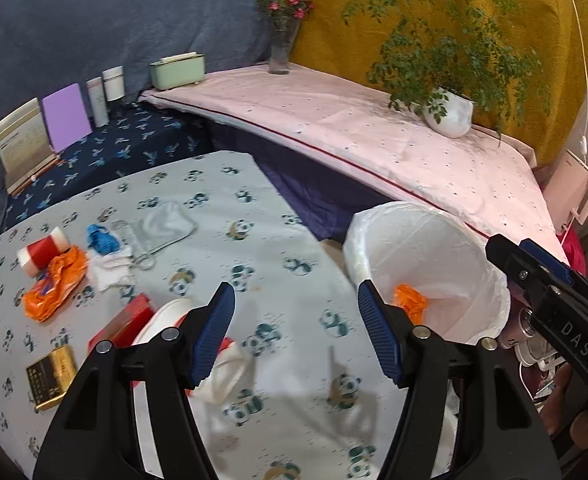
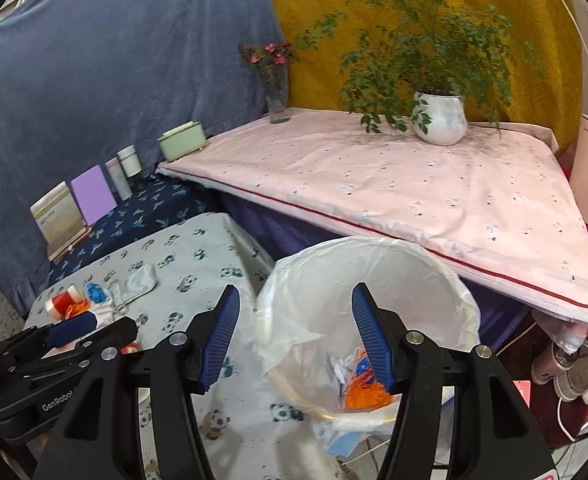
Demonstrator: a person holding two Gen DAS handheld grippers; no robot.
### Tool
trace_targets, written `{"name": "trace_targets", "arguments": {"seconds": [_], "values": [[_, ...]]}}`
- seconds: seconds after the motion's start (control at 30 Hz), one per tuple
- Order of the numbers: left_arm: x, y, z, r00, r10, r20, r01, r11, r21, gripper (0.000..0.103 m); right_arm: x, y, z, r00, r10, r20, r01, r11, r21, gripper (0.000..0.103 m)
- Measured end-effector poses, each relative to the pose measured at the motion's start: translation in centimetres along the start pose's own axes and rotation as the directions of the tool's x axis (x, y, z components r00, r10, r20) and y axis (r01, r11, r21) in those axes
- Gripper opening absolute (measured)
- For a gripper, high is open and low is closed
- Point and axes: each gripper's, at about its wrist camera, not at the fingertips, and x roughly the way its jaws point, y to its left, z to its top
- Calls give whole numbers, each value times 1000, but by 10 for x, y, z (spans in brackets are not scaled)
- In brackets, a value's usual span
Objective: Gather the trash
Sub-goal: 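Return the right tool over the table toward the red-white box, then close the left tool on the orange patterned bag while the right tool grasps the blue ribbon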
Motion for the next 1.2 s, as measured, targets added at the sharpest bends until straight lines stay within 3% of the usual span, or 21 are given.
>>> {"name": "trace_targets", "arguments": {"seconds": [0.1, 0.27, 0.4, 0.67, 0.87, 1.2], "values": [[-7, 18, -8, 999, 34, 0, -34, 999, -16, 68, 0, 19, -4, 1000, 24, -13, -25, 999, -29, 57], [-18, 48, -25, 995, 104, -4, -104, 994, -21, 68, -2, 50, -13, 997, 65, -36, -67, 995, -72, 57], [-29, 81, -42, 987, 162, -12, -163, 985, -51, 76, -1, 76, -23, 993, 102, -61, -107, 989, -99, 57], [-46, 142, -68, 967, 253, -44, -256, 957, -139, 80, 2, 127, -41, 980, 164, -112, -181, 969, -167, 57], [-50, 181, -73, 951, 302, -58, -308, 930, -200, 81, 9, 158, -51, 970, 195, -148, -223, 953, -203, 57], [-28, 238, -53, 944, 322, -73, -328, 885, -331, 89, 40, 187, -55, 961, 200, -193, -243, 943, -230, 57]]}}
